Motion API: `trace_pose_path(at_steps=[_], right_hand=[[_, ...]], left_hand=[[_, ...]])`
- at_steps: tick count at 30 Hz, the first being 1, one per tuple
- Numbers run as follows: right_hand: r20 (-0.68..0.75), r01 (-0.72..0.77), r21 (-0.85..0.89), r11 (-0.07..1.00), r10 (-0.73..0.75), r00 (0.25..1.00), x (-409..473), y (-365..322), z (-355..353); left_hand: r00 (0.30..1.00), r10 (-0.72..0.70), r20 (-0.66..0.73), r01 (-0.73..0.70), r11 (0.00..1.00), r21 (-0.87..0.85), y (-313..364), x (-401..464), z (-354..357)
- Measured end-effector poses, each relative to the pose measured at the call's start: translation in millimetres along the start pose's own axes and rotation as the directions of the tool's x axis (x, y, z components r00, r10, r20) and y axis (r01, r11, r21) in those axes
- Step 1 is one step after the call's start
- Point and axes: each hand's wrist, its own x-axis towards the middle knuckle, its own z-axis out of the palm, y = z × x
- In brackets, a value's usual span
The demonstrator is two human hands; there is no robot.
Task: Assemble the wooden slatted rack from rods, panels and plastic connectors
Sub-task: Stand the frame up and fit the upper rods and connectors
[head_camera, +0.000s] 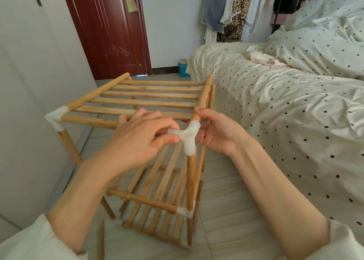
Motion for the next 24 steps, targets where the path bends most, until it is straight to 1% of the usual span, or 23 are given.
trace_pose_path(at_steps=[4,8,9,11,14,15,16,17,18,19,20,21,22,23,24], right_hand=[[0.05,-0.008,0.06,0.998,0.005,0.999,9.6,18.1,25.9],[0.061,0.004,0.142,0.99,-0.013,0.998,20.6,36.3,50.6],[0.057,0.011,0.168,0.986,-0.021,0.998,23.4,41.2,55.2],[0.07,0.017,0.23,0.973,-0.034,0.997,29.1,51.4,63.4],[0.093,-0.001,0.282,0.959,-0.026,0.995,35.2,63.1,71.2],[0.097,-0.003,0.289,0.957,-0.026,0.995,36.5,64.8,72.8],[0.102,0.0,0.291,0.957,-0.031,0.994,37.4,65.6,74.5],[0.105,0.008,0.285,0.958,-0.039,0.994,38.3,65.3,76.2],[0.107,0.018,0.271,0.962,-0.048,0.993,38.5,64.2,77.7],[0.109,0.026,0.25,0.968,-0.055,0.992,38.4,63.0,79.4],[0.112,0.034,0.222,0.974,-0.06,0.992,38.0,61.8,80.5],[0.116,0.042,0.182,0.982,-0.064,0.991,37.4,60.9,81.3],[0.117,0.052,0.133,0.99,-0.068,0.991,37.0,60.2,81.2],[0.113,0.067,0.076,0.995,-0.075,0.991,36.8,59.5,80.8],[0.101,0.083,0.015,0.996,-0.084,0.991,36.3,58.6,80.0]], left_hand=[[0.993,-0.089,-0.079,0.086,0.995,-0.046,-40.3,-12.5,-0.2],[0.963,-0.193,-0.187,0.166,0.975,-0.15,-65.2,-25.4,4.3],[0.957,-0.218,-0.193,0.183,0.966,-0.184,-69.0,-27.6,4.9],[0.951,-0.267,-0.155,0.217,0.934,-0.283,-77.3,-32.7,5.9],[0.939,-0.331,-0.094,0.253,0.85,-0.462,-87.9,-44.2,10.1],[0.928,-0.364,-0.074,0.269,0.797,-0.541,-88.3,-48.7,11.8],[0.904,-0.425,-0.046,0.301,0.708,-0.639,-87.6,-52.3,13.8],[0.861,-0.508,-0.016,0.328,0.579,-0.747,-85.3,-54.7,15.4],[0.808,-0.589,0.019,0.326,0.42,-0.847,-82.9,-56.5,16.8],[0.764,-0.642,0.061,0.292,0.261,-0.92,-81.1,-57.6,18.0],[0.749,-0.653,0.108,0.257,0.136,-0.957,-80.8,-58.5,20.0],[0.768,-0.619,0.162,0.251,0.058,-0.966,-79.4,-59.1,22.3],[0.807,-0.556,0.2,0.264,0.037,-0.964,-76.3,-59.0,24.5],[0.849,-0.488,0.205,0.274,0.073,-0.959,-72.6,-59.4,26.3],[0.884,-0.43,0.185,0.27,0.145,-0.952,-70.2,-60.0,28.6]])
